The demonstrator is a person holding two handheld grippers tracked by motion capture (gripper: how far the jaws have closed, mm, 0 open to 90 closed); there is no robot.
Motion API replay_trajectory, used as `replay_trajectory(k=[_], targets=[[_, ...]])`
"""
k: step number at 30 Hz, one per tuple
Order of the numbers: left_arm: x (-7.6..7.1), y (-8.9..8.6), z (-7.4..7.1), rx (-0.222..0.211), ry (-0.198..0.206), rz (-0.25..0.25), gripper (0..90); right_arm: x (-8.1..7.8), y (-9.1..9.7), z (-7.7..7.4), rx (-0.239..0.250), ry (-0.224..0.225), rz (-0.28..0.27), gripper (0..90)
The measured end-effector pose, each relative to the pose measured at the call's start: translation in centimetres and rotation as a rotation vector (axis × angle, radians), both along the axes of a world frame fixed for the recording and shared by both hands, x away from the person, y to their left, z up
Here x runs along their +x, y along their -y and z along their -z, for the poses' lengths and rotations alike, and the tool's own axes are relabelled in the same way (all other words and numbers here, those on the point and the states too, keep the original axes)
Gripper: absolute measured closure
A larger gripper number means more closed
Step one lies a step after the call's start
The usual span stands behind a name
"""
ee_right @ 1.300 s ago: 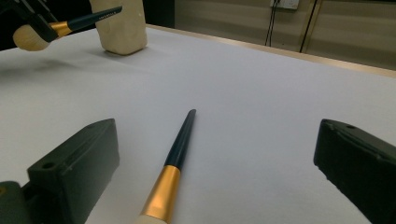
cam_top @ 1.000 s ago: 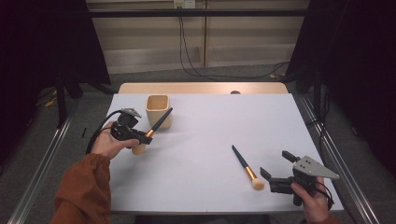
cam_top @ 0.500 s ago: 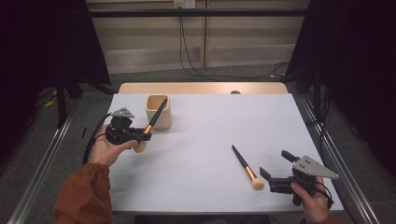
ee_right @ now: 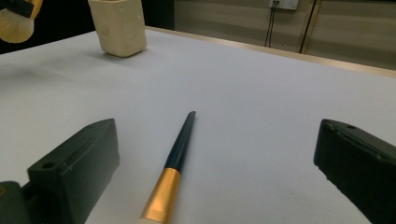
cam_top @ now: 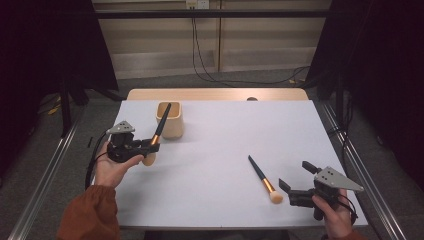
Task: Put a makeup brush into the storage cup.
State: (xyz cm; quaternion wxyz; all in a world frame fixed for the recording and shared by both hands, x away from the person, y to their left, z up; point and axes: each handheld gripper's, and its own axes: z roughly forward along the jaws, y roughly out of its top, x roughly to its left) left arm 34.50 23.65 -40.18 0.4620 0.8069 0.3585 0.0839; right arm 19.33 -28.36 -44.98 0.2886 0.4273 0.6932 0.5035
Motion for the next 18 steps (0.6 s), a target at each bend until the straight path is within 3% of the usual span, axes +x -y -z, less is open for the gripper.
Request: replay_trajectory(k=[3, 6, 14, 18], targets=[[-0.6, 0.3, 0.2, -0.042, 0.012, 0.001, 65.0, 0.0, 0.0, 0.0, -0.001, 0.0, -0.001, 0.0], [-1.1, 0.7, 0.3, -0.022, 0.024, 0.014, 65.0, 0.0, 0.0, 0.0, 0.001, 0.001, -0.003, 0.0], [-2.1, 0.7, -0.3, -0.075, 0.016, 0.031, 65.0, 0.1, -0.1, 0.0, 0.001, 0.001, -0.011, 0.0], [-2.4, 1.1, -0.5, -0.077, 0.018, 0.045, 65.0, 0.1, -0.1, 0.0, 0.002, 0.002, -0.01, 0.0]])
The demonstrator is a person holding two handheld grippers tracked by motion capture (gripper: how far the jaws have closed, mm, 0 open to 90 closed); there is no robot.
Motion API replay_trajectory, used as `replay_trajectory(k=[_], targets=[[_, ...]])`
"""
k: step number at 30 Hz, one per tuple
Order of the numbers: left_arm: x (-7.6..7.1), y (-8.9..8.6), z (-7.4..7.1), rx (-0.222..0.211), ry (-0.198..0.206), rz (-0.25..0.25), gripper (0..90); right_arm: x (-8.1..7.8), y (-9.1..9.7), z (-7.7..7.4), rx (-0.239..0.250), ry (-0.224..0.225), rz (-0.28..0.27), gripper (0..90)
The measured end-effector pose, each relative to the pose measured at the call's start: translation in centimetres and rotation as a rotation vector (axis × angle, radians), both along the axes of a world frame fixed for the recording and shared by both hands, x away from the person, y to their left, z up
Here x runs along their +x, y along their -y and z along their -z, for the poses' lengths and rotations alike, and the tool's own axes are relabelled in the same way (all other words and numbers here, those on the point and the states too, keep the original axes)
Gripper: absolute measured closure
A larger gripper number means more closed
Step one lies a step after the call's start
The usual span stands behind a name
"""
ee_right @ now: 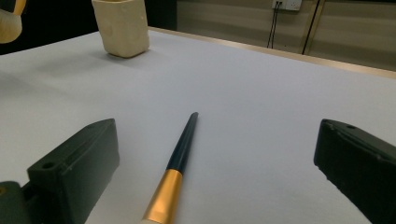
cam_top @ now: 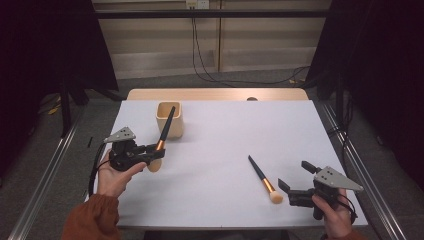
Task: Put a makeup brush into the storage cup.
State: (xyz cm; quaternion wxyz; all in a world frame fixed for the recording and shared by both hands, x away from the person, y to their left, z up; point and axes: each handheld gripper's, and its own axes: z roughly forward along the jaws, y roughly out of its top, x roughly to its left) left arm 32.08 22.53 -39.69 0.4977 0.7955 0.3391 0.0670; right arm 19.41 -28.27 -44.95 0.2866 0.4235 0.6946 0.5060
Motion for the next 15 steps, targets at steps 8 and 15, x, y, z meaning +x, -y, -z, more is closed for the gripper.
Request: replay_trajectory(k=[8, 15], targets=[[-0.8, 1.1, -0.3, 0.017, 0.021, 0.029, 65.0, 0.1, -0.1, 0.0, 0.002, 0.002, -0.006, 0.0], [-1.3, 2.0, -0.5, 0.001, 0.003, 0.074, 65.0, 0.3, -0.2, 0.0, 0.0, 0.001, -0.009, 0.0]])
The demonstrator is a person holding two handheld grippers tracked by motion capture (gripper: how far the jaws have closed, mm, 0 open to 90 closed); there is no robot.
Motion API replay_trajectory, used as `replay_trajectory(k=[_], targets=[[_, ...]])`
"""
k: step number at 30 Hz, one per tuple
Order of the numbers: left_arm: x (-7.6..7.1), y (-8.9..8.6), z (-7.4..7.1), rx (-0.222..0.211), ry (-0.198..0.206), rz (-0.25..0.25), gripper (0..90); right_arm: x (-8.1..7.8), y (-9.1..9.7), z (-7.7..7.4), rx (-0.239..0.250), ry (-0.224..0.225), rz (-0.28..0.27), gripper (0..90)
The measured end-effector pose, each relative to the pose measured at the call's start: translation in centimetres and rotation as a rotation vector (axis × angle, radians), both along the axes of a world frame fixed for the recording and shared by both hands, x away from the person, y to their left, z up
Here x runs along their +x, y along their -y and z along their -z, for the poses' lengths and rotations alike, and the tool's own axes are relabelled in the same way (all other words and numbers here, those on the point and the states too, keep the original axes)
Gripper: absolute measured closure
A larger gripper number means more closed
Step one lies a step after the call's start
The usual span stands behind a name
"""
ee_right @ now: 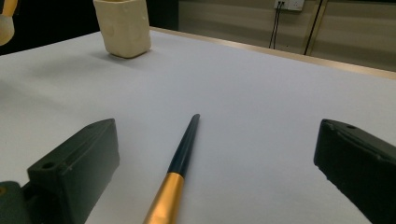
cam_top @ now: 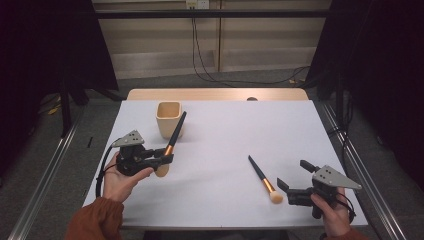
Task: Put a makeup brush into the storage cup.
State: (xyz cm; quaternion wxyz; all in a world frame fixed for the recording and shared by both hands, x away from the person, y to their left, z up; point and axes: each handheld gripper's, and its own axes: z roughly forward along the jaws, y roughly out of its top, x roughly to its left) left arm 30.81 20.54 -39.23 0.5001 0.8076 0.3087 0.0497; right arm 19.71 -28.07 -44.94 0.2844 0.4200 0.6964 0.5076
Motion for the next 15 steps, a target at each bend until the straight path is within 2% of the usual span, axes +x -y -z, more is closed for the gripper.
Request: replay_trajectory(k=[5, 9, 15], targets=[[-0.2, 0.8, 0.0, 0.007, -0.009, 0.028, 65.0, -0.1, 0.0, 0.0, 0.0, 0.0, -0.003, 0.0], [-0.5, 1.5, -0.2, 0.011, -0.002, 0.053, 65.0, 0.2, 0.2, -0.1, 0.057, -0.008, 0.005, 0.0], [-1.2, 3.3, -0.3, 0.044, 0.004, 0.105, 65.0, 0.3, 0.2, -0.5, 0.054, 0.006, 0.005, 0.0]])
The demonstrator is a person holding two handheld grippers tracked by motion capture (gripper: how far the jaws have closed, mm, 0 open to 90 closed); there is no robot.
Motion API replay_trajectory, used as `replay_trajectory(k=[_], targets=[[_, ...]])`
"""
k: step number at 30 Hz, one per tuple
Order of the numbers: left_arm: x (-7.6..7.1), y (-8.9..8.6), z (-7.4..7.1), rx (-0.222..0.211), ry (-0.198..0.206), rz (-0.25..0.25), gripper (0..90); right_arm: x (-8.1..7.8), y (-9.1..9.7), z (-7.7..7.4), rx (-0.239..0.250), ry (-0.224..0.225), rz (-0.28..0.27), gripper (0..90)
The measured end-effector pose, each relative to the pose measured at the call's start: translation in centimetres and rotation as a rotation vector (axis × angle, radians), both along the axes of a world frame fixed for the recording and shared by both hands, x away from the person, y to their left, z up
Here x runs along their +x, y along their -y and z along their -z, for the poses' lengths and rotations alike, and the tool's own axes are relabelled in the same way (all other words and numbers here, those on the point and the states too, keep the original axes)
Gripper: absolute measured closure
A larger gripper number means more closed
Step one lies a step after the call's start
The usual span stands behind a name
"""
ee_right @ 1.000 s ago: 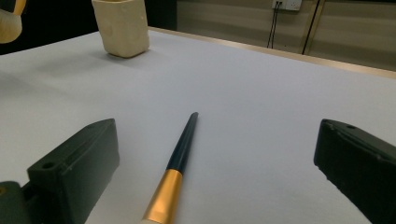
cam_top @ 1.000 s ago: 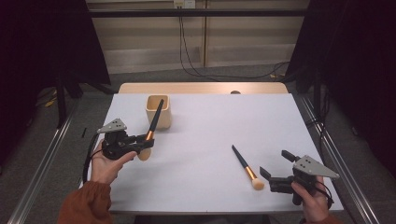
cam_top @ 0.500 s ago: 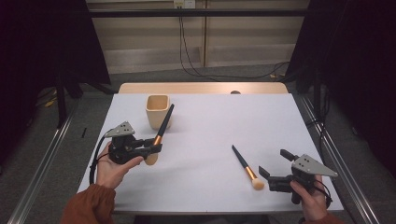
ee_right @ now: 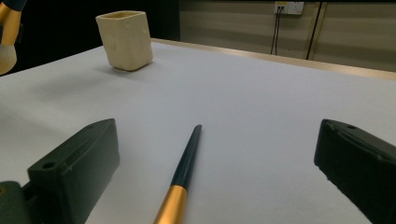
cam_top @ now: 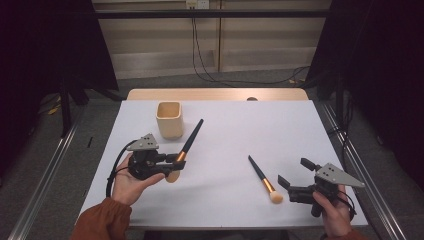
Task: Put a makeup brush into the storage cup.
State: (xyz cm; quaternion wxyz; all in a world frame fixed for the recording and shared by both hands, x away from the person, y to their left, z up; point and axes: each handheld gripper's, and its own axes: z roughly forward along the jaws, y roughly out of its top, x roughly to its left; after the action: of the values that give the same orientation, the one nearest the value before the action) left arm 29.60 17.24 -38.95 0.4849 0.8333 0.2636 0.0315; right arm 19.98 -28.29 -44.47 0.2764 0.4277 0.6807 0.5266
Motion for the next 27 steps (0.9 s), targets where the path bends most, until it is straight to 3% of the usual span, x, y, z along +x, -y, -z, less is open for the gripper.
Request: replay_trajectory(k=[7, 11, 16, 24, 27], targets=[[-0.5, 1.0, -0.4, 0.0, -0.003, 0.043, 65.0, 0.1, -0.6, -0.5, 0.001, 0.014, -0.018, 0.0], [-0.9, 1.5, -0.5, 0.026, -0.018, 0.064, 65.0, 0.3, -1.0, -0.8, -0.008, 0.024, -0.035, 0.0], [-0.9, 1.9, -0.6, 0.024, -0.039, 0.087, 65.0, 0.6, -1.7, -1.1, -0.008, 0.015, -0.06, 0.1], [-1.1, 2.9, -0.6, 0.072, -0.061, 0.142, 65.0, 1.3, -3.0, -1.3, -0.009, -0.017, -0.103, 0.0], [-1.1, 3.2, -0.6, 0.089, -0.064, 0.153, 65.0, 1.5, -3.5, -1.5, -0.021, -0.006, -0.137, 0.0]])
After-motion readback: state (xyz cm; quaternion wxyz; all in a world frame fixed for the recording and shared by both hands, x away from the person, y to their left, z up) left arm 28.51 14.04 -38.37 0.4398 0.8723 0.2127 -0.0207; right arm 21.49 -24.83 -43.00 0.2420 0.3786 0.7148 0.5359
